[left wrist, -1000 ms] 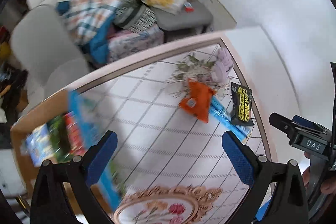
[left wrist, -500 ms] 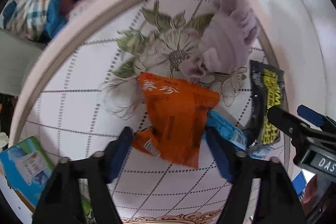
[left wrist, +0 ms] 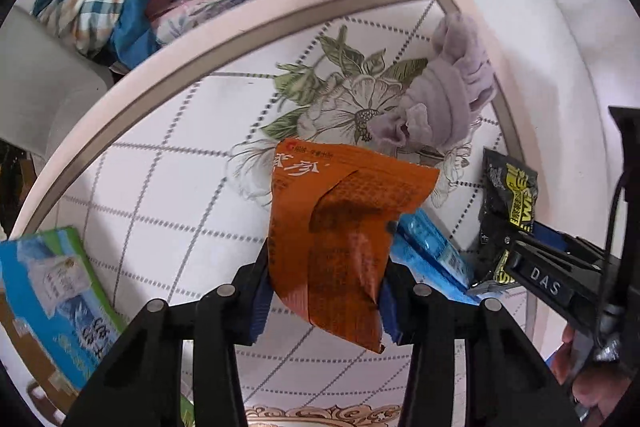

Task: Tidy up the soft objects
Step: 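Grasp the orange pouch with left tool while right grasps black Shoe Shine Wipes, then lower both packs into the box and open both tools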

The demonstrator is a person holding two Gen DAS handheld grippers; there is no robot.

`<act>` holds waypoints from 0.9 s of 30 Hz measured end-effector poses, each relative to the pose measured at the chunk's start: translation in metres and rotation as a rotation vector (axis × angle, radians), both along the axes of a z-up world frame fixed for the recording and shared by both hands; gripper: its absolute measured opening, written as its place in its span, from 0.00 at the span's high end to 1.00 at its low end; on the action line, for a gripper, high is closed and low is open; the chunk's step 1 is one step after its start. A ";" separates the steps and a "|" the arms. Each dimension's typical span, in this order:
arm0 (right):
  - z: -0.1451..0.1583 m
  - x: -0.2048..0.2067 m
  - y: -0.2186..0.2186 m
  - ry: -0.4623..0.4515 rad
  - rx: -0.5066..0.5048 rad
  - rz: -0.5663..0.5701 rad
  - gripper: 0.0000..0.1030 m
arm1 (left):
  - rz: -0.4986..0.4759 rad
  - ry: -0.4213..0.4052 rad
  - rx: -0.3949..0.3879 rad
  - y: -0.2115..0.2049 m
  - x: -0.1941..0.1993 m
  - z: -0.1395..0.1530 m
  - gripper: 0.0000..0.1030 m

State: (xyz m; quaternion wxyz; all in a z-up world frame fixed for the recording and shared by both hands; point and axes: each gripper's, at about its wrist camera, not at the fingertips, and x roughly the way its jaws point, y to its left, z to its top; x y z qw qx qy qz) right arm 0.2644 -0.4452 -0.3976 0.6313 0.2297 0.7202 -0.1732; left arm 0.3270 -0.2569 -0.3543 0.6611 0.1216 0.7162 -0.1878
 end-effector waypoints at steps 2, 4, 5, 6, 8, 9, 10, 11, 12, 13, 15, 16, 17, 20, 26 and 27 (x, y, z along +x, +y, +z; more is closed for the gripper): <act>0.007 -0.009 0.005 -0.023 -0.002 -0.003 0.50 | 0.024 -0.007 -0.036 0.014 -0.007 0.016 0.60; 0.019 -0.016 0.011 -0.049 0.004 0.003 0.50 | 0.044 -0.021 -0.074 0.030 -0.013 0.035 0.60; 0.030 -0.022 0.018 -0.074 0.007 0.014 0.50 | 0.058 -0.029 -0.094 0.039 -0.017 0.045 0.60; 0.040 -0.029 0.020 -0.098 0.009 0.023 0.50 | 0.069 -0.035 -0.114 0.047 -0.021 0.054 0.60; 0.068 -0.039 0.038 -0.153 0.029 0.052 0.50 | 0.100 -0.060 -0.162 0.072 -0.033 0.079 0.60; 0.083 -0.044 0.050 -0.184 0.045 0.065 0.50 | 0.110 -0.069 -0.180 0.083 -0.038 0.090 0.60; 0.097 -0.049 0.063 -0.210 0.055 0.083 0.50 | 0.122 -0.083 -0.197 0.095 -0.045 0.101 0.60; 0.109 -0.049 0.074 -0.230 0.066 0.098 0.50 | 0.139 -0.099 -0.212 0.110 -0.050 0.111 0.60; 0.120 -0.051 0.089 -0.253 0.080 0.114 0.50 | 0.158 -0.118 -0.229 0.132 -0.059 0.126 0.60; 0.135 -0.057 0.110 -0.281 0.102 0.140 0.50 | 0.171 -0.138 -0.239 0.150 -0.066 0.138 0.60; 0.159 -0.062 0.144 -0.319 0.135 0.179 0.50 | 0.197 -0.173 -0.241 0.179 -0.081 0.155 0.60; 0.171 -0.062 0.160 -0.337 0.154 0.200 0.50 | 0.209 -0.186 -0.238 0.199 -0.086 0.162 0.60; 0.180 -0.066 0.182 -0.353 0.180 0.227 0.50 | 0.234 -0.199 -0.232 0.226 -0.092 0.169 0.60; 0.201 -0.069 0.249 -0.382 0.250 0.306 0.50 | 0.286 -0.211 -0.200 0.282 -0.099 0.175 0.60; 0.210 -0.063 0.382 -0.391 0.302 0.458 0.50 | 0.412 -0.198 -0.100 0.393 -0.093 0.158 0.60; 0.205 -0.060 0.402 -0.384 0.305 0.473 0.50 | 0.428 -0.177 -0.089 0.409 -0.090 0.150 0.60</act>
